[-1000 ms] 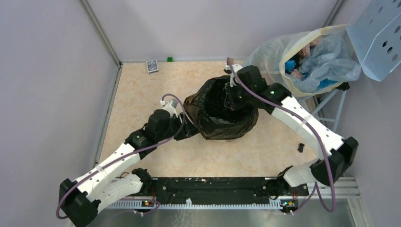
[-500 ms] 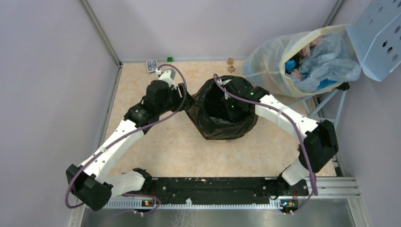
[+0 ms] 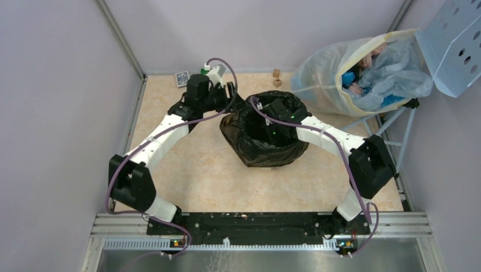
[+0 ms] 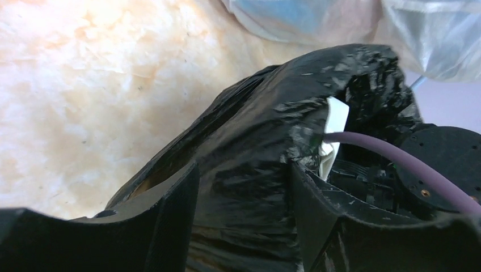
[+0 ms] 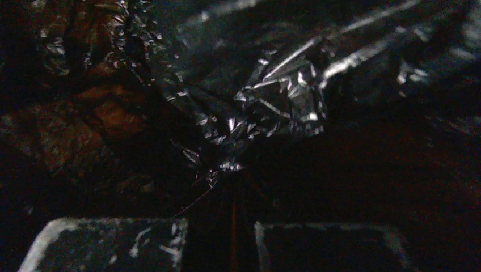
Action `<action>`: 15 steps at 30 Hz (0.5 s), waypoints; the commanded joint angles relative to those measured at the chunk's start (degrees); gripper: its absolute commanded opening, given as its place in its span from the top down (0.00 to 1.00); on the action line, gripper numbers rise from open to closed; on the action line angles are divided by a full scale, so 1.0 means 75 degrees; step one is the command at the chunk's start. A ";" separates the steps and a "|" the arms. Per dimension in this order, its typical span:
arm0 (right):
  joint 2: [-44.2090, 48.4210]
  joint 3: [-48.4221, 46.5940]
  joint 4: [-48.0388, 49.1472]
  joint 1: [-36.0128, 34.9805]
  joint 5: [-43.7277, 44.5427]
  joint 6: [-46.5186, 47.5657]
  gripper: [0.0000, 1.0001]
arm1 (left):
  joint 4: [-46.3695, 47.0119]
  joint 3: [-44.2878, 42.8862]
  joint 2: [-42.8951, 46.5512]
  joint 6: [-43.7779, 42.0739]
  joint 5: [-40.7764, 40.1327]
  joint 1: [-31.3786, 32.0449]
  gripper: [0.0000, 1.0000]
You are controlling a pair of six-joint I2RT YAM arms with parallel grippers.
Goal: Put the trash bags into the trash bin
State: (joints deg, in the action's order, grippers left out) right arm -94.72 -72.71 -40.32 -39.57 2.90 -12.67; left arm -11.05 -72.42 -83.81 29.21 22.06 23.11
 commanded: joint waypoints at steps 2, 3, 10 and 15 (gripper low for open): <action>-0.0306 0.0210 0.0526 -0.0079 -0.0167 -0.0126 1.00 | 0.0977 -0.0010 -0.0722 0.0056 0.1140 -0.0111 0.35; -0.0384 0.0221 0.0540 -0.0073 -0.0189 -0.0127 1.00 | 0.1026 0.0012 -0.0842 0.0084 0.1186 -0.0138 0.35; -0.0843 0.0376 0.0729 0.0146 -0.0558 -0.0169 1.00 | 0.1079 0.0048 -0.1238 0.0252 0.1624 -0.0251 0.37; -0.1163 0.0409 0.0811 0.0222 -0.0719 -0.0110 1.00 | 0.1227 0.0156 -0.0960 0.0337 0.1770 -0.0282 0.28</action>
State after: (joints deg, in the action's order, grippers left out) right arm -101.89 -69.73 -36.53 -38.61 -0.62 -13.54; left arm -5.39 -72.10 -92.99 31.42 33.41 21.63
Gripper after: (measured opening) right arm 0.003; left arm 0.696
